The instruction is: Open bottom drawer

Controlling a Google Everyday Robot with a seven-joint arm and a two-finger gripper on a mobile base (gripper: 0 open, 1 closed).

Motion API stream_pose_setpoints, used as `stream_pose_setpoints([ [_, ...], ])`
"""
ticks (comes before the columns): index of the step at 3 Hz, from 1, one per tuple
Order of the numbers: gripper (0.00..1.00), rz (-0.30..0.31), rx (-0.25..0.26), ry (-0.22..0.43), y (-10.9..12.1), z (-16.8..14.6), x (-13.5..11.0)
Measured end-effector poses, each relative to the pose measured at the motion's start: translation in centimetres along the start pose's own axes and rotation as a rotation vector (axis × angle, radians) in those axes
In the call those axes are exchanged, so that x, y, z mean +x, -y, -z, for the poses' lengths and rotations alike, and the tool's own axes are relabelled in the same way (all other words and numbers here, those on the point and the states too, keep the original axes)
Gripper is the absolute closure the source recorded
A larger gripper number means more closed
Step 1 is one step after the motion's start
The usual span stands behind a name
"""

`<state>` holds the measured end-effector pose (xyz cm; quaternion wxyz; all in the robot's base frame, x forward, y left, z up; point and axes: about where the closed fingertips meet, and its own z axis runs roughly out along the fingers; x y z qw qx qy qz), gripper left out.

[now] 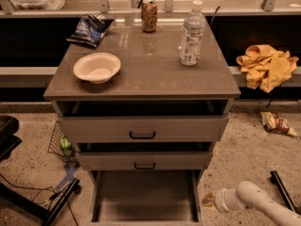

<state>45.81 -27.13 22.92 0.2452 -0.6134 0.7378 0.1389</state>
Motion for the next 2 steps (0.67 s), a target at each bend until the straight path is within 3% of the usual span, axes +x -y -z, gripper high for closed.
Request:
stream_pose_setpoints([
  [1,1.00,0.001,-0.002,-0.002,0.0,0.0,-0.1],
  [2,1.00,0.051,-0.031,-0.001,-0.8,-2.3,-2.3],
])
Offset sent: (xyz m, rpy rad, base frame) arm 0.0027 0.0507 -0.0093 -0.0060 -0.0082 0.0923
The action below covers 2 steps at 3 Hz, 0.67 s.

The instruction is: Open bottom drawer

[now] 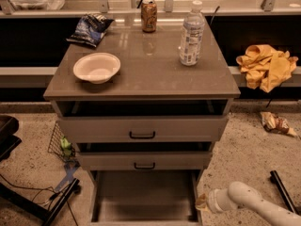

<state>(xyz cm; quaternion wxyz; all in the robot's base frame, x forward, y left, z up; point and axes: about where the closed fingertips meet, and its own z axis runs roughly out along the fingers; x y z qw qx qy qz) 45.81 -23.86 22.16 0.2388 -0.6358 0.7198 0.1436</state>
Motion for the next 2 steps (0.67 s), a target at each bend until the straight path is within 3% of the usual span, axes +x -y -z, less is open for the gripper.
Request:
stream_pose_setpoints([
  [2,1.00,0.099,-0.038,-0.072,-1.7,-6.1,-2.5],
])
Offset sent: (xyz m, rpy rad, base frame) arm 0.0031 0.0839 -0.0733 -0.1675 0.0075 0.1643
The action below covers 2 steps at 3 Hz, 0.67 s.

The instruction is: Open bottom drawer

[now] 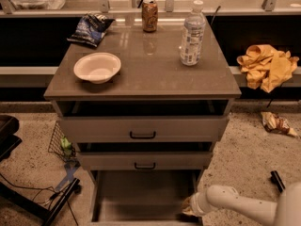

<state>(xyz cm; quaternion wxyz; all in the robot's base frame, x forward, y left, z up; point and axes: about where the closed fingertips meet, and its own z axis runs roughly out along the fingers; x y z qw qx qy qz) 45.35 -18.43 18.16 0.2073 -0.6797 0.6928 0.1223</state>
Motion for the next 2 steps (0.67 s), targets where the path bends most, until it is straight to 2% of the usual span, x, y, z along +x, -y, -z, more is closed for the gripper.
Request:
stream_pose_setpoints([
  [1,1.00,0.035,-0.036,-0.023,-0.13,-2.87,-0.63],
  [2,1.00,0.045,-0.045,-0.025,-0.15,-3.43,-0.92],
])
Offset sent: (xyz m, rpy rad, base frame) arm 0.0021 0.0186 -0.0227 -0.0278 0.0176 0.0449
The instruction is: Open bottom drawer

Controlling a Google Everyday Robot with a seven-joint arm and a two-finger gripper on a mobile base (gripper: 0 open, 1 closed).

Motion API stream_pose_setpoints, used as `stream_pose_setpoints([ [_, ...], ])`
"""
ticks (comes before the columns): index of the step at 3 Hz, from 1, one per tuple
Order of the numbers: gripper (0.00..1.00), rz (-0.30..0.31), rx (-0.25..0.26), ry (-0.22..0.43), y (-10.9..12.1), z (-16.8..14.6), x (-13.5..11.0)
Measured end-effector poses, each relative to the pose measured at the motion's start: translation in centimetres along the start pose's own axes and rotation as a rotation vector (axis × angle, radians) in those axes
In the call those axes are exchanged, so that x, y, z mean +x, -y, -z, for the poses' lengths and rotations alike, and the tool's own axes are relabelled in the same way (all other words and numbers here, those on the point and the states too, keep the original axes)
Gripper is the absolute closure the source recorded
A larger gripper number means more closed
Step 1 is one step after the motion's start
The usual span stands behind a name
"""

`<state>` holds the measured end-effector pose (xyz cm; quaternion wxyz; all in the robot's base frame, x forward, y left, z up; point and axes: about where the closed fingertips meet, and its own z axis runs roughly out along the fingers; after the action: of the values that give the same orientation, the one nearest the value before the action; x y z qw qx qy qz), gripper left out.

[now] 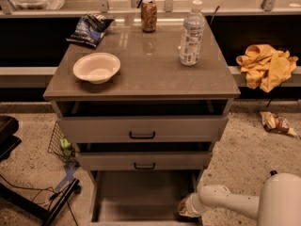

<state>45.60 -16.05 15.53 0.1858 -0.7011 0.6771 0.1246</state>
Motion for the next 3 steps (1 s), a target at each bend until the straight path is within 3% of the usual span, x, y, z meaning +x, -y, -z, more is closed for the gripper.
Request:
stream_pose_setpoints([
  [1,1.00,-0.023,-0.004,0.013,-1.0,0.0,0.4],
  [2,1.00,-0.084,-0.041,0.051,-4.9,0.1,1.0],
  [3,1.00,-0.097,-0.055,0.059,-5.7,0.1,1.0],
])
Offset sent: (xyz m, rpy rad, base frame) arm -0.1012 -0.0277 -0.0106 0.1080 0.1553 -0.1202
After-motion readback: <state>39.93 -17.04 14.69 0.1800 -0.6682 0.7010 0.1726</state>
